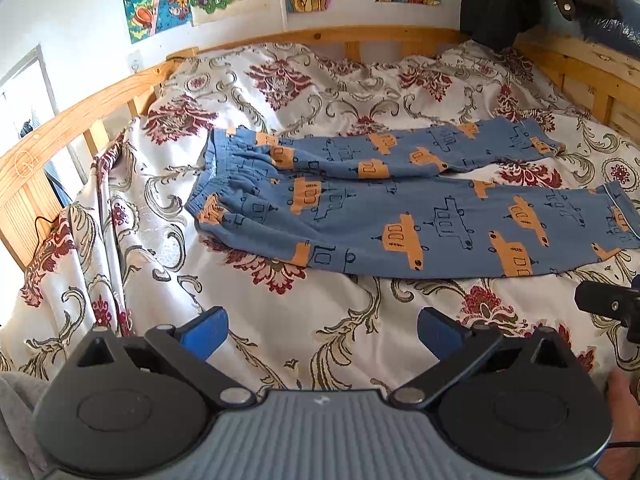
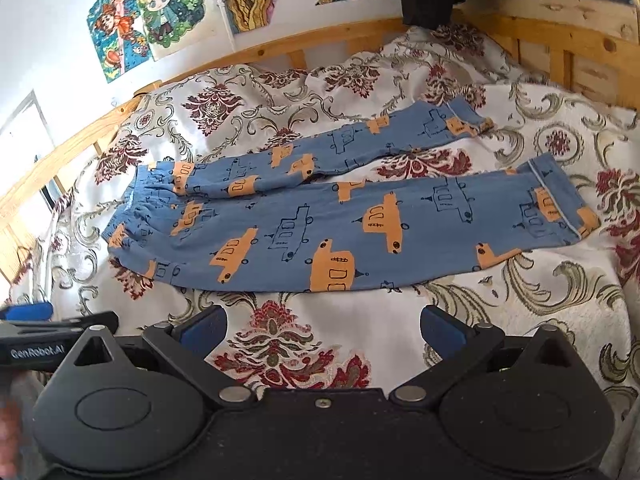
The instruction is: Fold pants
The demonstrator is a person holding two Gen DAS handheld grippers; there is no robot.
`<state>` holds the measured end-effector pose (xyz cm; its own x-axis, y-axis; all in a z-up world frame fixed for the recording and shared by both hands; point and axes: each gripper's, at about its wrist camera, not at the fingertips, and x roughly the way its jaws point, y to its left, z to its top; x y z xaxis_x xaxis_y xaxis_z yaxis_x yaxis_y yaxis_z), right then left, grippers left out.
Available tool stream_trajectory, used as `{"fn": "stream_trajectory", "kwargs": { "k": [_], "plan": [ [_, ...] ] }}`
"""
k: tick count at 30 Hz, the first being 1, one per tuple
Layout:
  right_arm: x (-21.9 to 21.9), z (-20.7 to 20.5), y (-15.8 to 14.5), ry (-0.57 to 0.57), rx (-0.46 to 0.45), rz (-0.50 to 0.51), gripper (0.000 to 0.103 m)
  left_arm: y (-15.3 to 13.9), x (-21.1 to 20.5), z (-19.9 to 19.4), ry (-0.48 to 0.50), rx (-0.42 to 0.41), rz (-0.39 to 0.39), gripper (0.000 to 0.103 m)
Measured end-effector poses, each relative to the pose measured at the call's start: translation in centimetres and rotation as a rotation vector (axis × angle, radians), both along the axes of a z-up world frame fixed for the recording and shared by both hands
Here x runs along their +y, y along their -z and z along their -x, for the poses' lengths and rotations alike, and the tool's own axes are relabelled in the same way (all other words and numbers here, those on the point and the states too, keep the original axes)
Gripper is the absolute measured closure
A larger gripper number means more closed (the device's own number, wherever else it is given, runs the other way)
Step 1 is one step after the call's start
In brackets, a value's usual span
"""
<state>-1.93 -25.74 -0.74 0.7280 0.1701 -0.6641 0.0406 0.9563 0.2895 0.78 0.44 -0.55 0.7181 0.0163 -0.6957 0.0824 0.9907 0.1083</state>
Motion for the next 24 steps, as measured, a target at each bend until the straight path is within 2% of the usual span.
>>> {"fn": "stream_trajectory", "kwargs": {
  "k": [3, 6, 11, 16, 19, 22, 24],
  "plan": [
    [-0.6, -0.6, -0.5, 0.001, -0.002, -0.054, 0.001, -0.3, 0.1, -0.6, -0.010, 0.034, 0.013, 0.000],
    [-1.3, -1.9, -1.2, -0.009, -0.005, -0.088, 0.000, -1.1, 0.6, -1.7, -0.004, 0.053, 0.064, 0.000],
    [-2.6, -5.5, -2.5, -0.105, -0.044, -0.060, 0.000, -3.1, 1.1, -5.2, 0.071, 0.039, 0.069, 0.000],
    [-3.9, -11.8, -3.4, -0.237, -0.054, -0.004, 0.000, -4.9, 1.6, -12.4, 0.163, 0.010, -0.015, 0.000],
    [-4.8, -16.9, -3.2, -0.286, -0.038, 0.033, 0.000, -5.3, 1.7, -17.7, 0.199, -0.064, -0.081, 0.000],
    [-5.6, -22.5, -2.3, -0.346, -0.039, 0.072, 0.001, -4.6, 1.6, -23.5, 0.215, -0.117, -0.140, 0.000],
    [-5.9, -26.2, -1.6, -0.394, -0.054, 0.094, 0.001, -3.8, 1.2, -27.5, 0.232, -0.095, -0.135, 0.000]
  ]
}}
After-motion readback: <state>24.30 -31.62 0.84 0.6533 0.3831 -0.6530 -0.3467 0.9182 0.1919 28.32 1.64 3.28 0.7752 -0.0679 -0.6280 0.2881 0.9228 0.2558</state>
